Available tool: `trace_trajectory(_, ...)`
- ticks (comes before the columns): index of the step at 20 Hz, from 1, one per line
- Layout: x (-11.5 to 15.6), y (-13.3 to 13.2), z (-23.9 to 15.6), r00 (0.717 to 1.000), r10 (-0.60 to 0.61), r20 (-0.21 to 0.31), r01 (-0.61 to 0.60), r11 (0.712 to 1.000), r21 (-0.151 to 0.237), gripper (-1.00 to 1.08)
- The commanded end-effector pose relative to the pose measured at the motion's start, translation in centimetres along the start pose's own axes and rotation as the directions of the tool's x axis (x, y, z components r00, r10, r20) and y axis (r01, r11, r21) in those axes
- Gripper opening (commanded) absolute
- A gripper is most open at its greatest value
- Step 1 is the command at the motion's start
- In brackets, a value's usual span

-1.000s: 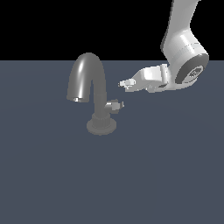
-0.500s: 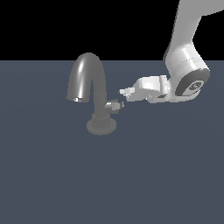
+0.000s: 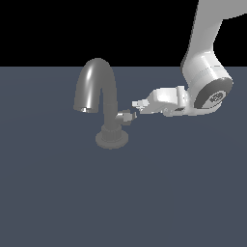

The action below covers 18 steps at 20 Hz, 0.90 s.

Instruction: Turn on the faucet by rotating a designated handle.

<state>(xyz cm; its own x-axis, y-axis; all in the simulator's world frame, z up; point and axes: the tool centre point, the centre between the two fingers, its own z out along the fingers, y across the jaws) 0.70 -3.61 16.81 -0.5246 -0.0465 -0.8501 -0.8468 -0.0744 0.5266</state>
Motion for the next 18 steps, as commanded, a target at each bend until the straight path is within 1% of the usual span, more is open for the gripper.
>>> trace_trajectory(1, 1.1, 0.3, 0.0, 1.000, 0.001, 0.000, -0.001, 1.000, 0.000, -1.00)
trace_trajectory(8, 4.5, 1.3, 0.0, 1.000, 0.001, 0.000, -0.001, 1.000, 0.000, -1.00)
trace_trajectory(9, 4.5, 1.3, 0.0, 1.000, 0.001, 0.000, -0.001, 1.000, 0.000, -1.00)
trace_trajectory(10, 2.2, 1.1, 0.0, 0.999, -0.034, -0.005, 0.034, 0.999, 0.002, -1.00)
trace_trajectory(18, 7.2, -0.7, 0.0, 1.000, -0.011, -0.001, 0.011, 1.000, 0.001, -1.00)
